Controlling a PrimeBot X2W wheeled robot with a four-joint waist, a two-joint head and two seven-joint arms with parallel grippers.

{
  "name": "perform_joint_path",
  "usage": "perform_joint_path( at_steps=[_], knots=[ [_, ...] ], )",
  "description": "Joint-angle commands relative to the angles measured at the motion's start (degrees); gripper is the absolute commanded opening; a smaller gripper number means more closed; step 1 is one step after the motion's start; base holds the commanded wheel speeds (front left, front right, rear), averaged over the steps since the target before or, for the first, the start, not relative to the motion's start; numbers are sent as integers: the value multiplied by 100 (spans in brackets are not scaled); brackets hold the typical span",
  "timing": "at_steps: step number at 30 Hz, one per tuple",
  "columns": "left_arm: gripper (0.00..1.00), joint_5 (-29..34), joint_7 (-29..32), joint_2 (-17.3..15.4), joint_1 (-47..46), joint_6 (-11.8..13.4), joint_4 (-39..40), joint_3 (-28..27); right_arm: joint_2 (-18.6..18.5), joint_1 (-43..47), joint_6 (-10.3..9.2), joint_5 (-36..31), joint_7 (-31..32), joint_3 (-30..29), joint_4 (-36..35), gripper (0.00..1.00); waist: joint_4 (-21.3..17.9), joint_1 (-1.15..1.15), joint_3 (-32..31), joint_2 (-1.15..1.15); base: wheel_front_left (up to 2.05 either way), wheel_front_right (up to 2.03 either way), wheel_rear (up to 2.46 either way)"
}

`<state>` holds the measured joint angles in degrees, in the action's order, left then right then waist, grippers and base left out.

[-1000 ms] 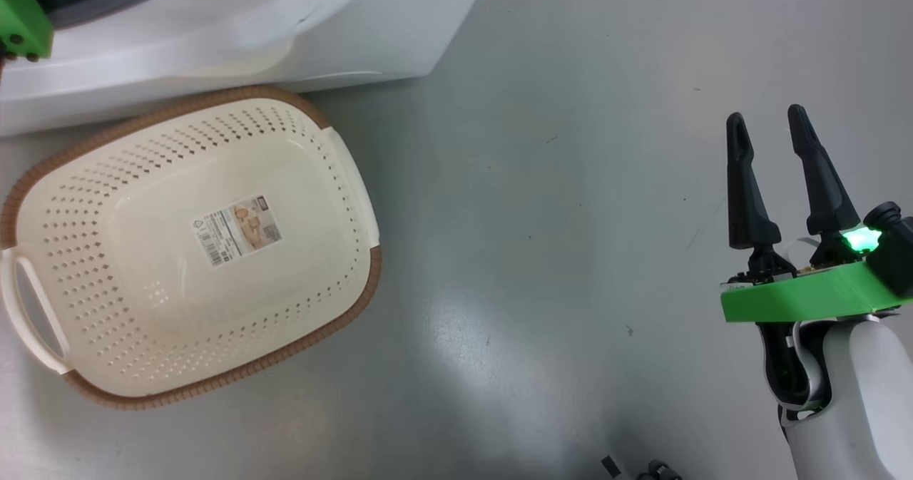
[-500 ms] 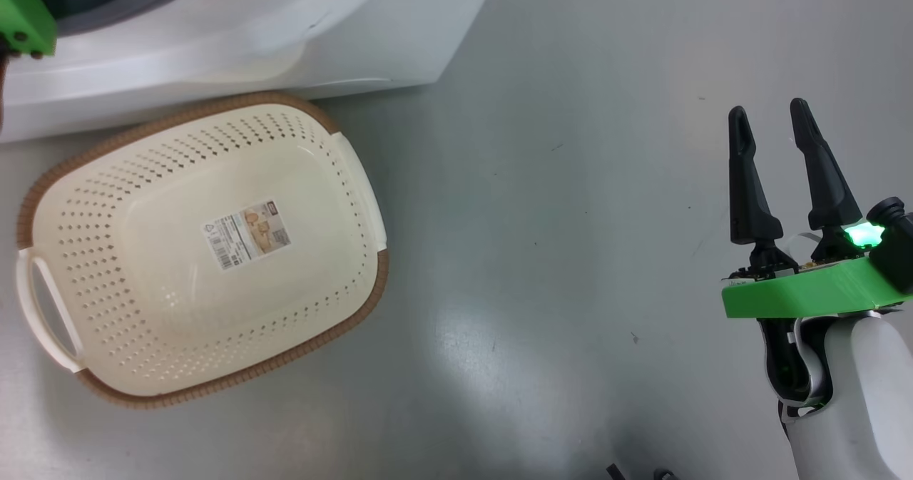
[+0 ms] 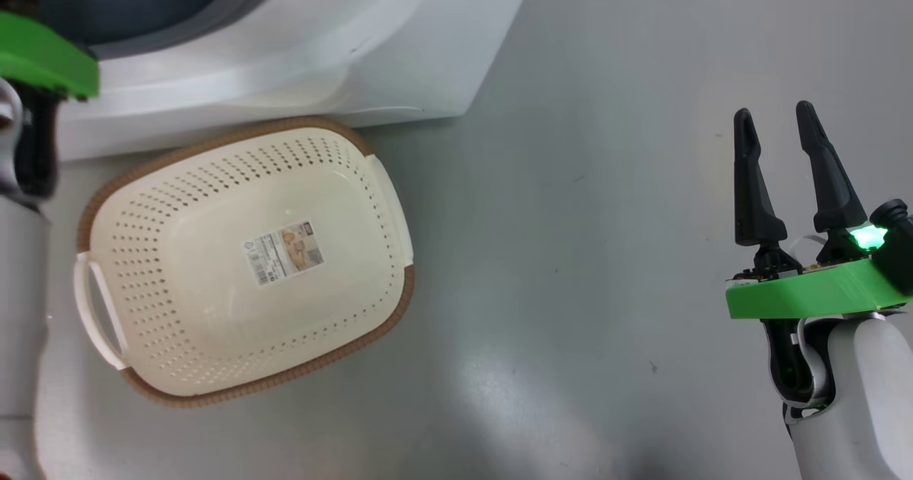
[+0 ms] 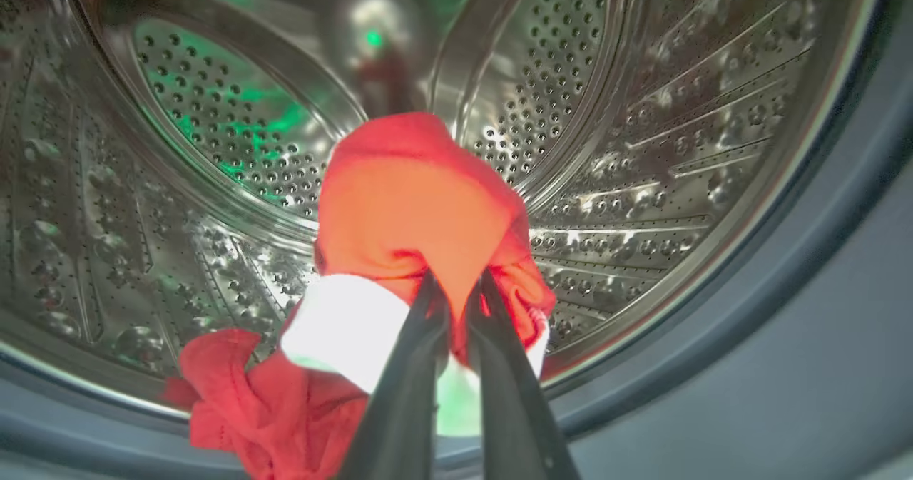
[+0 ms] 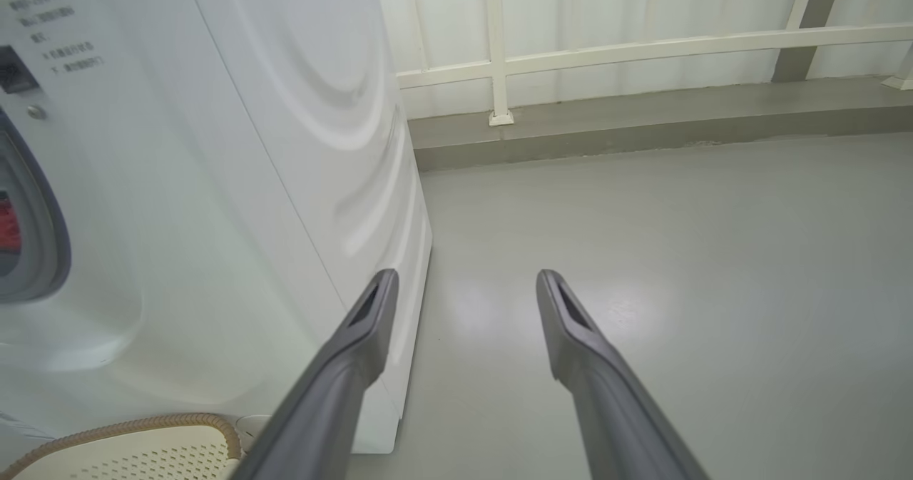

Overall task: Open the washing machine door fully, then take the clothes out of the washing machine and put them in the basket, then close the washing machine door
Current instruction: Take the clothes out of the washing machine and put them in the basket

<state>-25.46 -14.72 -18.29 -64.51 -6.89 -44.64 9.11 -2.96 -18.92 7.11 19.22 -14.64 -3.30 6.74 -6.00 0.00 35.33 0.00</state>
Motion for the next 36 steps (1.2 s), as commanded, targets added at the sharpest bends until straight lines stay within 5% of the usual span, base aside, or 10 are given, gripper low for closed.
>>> perform_joint_path(
  at_steps=[1, 12, 36],
  knots=[
    [0, 148, -28, -203, 244, 33, 366, -295, 8, 178, 37, -68, -36, 55, -113, 100, 113, 0, -142, 0, 0, 0, 0],
    [0, 897, -28, 513, 1734, -50, 1988, -1435, 8, 396, 37, -133, -36, -26, -99, 100, 311, 0, -478, 0, 0, 0, 0],
    [0, 969, -28, 1002, 3121, -59, 5231, -1807, 7, 498, 37, -192, -36, -66, -126, 100, 459, 0, -562, 0, 0, 0, 0]
  ],
)
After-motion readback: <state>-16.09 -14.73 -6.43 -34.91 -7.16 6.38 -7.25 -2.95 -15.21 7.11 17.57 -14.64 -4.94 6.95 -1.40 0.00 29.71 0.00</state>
